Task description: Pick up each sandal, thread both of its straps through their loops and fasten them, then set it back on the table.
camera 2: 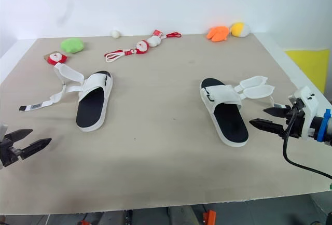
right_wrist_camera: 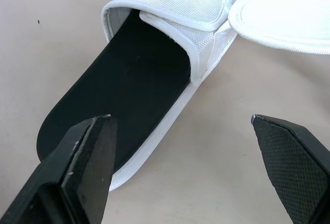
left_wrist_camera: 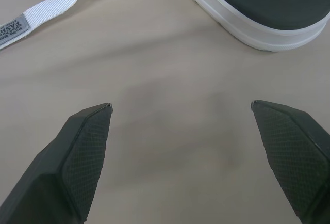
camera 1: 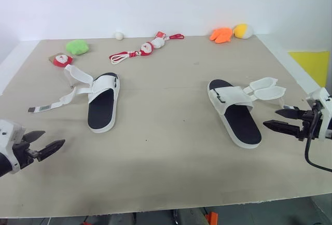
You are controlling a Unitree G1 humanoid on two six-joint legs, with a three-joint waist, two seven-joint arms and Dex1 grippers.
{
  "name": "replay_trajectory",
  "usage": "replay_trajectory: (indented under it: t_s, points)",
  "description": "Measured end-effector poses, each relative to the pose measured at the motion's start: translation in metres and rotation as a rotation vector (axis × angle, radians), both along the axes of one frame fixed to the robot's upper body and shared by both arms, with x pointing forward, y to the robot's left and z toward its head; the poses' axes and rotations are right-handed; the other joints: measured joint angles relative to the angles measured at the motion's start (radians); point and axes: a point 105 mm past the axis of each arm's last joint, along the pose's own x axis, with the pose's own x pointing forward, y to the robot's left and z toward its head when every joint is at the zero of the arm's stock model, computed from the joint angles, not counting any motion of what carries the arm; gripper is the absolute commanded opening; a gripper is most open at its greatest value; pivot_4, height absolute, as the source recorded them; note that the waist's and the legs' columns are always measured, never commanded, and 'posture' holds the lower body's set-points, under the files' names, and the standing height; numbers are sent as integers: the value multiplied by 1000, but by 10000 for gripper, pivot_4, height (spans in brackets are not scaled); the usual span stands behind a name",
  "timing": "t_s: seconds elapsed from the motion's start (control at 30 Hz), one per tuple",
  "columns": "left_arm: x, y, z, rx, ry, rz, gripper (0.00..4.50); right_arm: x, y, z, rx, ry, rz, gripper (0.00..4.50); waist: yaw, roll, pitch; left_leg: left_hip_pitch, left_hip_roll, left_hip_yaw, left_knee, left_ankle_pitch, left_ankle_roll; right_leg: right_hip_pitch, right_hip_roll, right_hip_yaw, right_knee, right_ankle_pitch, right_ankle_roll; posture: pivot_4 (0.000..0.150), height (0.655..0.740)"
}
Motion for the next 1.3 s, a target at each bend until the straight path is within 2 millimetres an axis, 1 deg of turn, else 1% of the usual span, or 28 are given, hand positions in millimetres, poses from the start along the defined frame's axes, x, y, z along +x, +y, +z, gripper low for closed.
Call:
replay_trajectory:
  t_s: [0.17, 0.4, 0.83, 0.97, 1.07, 1.1, 1.17, 1.2, 1.23, 1.27, 1.3]
  points:
    - [4, -2, 4, -26, -9, -4, 44536, 0, -1, -1, 4, 3, -2, 45000, 0, 0, 0, 0, 0, 0, 1, 0, 0, 1, 0, 0, 0, 1, 0, 1500, 7400]
    - [3, -3, 1, -57, 15, 1, 44536, -1, -1, -1, 8, 5, 5, 45000, 0, 0, 0, 0, 0, 1, 2, 0, 0, 1, 0, 1, 0, 1, 1, 1500, 7400]
    - [3, -4, 1, -61, 20, -1, 44536, -1, -4, -2, 15, 5, -4, 45000, -1, 0, 0, 0, 0, 3, 5, 0, 0, 1, 0, 3, 0, 2, 2, 1500, 7400]
    - [5, -7, 4, -64, 6, -8, 44536, 2, -4, 3, 20, -14, -4, 45000, -1, 0, 0, 0, 0, 4, 6, 0, 0, 1, 0, 4, 0, 3, 2, 1500, 7400]
    - [13, -24, 12, -90, -28, -65, 44536, 5, -2, 8, 23, -32, 2, 45000, -1, 0, 0, 0, 0, 4, 7, 0, 0, 2, 0, 4, 0, 3, 2, 1500, 7400]
    - [18, -34, 16, -105, -42, -103, 44536, 7, 3, 10, 28, -49, 13, 45000, -1, 0, 0, 0, 0, 4, 8, 0, 0, 2, 0, 4, 0, 4, 3, 1500, 7400]
    - [29, -64, 22, -114, -61, -212, 44536, 15, 18, 19, 30, -122, 35, 45000, 1, 0, 0, 0, 0, 4, 9, 0, 0, 2, 1, 5, 0, 6, 5, 1500, 7400]
    - [34, -78, 26, -120, -70, -267, 44536, 17, 24, 24, 15, -158, 39, 45000, 1, 0, 0, 0, 0, 4, 9, 0, 0, 3, 1, 6, 0, 7, 6, 1500, 7400]
    - [37, -87, 28, -128, -81, -298, 44536, 19, 28, 27, 5, -183, 41, 45000, 2, 0, 0, 0, 0, 4, 9, 0, 0, 3, 1, 6, 0, 7, 6, 1500, 7400]
    - [44, -105, 34, -153, -101, -359, 44536, 20, 33, 33, -25, -240, 33, 45000, 6, 0, 0, -1, 0, 4, 10, 0, 0, 3, 1, 6, 0, 7, 7, 1500, 7400]
    - [49, -118, 39, -170, -121, -398, 44536, 21, 38, 36, -43, -278, 32, 45000, 7, 0, -1, -1, -1, 3, 10, 0, 0, 3, 2, 6, 0, 7, 7, 1500, 7400]
